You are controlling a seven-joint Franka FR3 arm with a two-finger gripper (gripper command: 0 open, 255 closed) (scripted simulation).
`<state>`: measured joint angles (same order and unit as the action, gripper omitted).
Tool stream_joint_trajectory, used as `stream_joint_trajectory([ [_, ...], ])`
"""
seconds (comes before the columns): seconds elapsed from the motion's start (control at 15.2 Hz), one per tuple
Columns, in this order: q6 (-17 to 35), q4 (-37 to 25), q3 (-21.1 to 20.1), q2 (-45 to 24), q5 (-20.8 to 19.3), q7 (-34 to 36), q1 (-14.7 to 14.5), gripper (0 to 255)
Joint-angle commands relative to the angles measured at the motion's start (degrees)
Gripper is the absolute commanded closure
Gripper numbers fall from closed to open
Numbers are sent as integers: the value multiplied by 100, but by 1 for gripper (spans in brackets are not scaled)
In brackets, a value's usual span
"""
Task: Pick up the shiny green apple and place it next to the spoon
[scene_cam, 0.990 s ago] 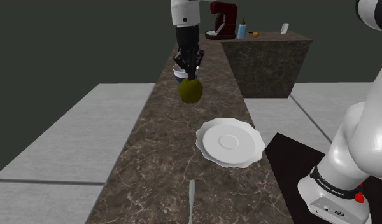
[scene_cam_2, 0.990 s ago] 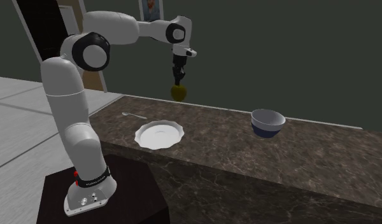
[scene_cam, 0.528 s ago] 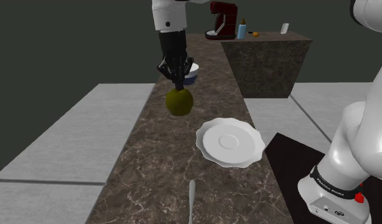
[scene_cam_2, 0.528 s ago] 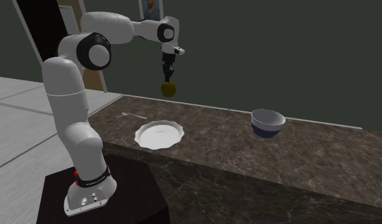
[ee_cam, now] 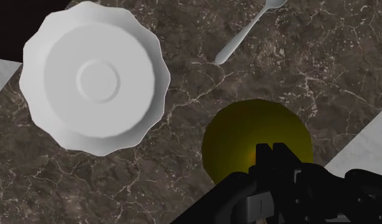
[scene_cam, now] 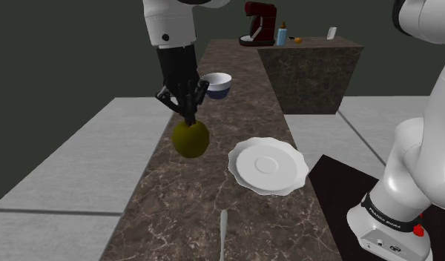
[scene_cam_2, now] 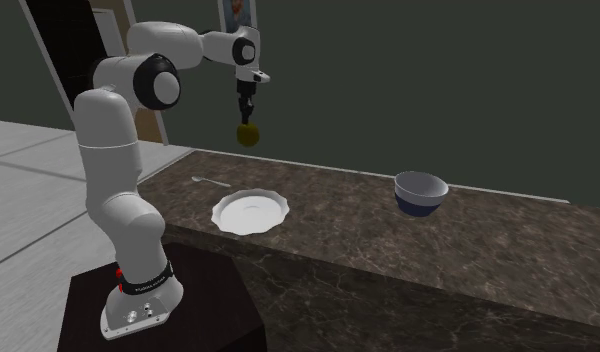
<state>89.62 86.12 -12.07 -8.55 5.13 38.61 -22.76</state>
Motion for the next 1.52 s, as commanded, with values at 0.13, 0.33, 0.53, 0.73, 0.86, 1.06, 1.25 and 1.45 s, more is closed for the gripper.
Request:
stream_joint_trajectory([
  [0.13,-30,-388,-223,-301,-62,568,-340,255],
  [0.33,-90,-803,-367,-622,-147,980,-619,255],
  [0.53,162,-499,-361,-570,-133,947,-606,255],
  [0.73,406,-218,-358,-534,-123,917,-595,255],
  [0.86,565,-44,-355,-519,-118,898,-589,255],
  [1.06,798,202,-352,-508,-113,873,-584,255],
  [1.25,1027,430,-349,-510,-111,850,-580,255],
  [1.45,1251,641,-346,-524,-111,829,-578,255],
])
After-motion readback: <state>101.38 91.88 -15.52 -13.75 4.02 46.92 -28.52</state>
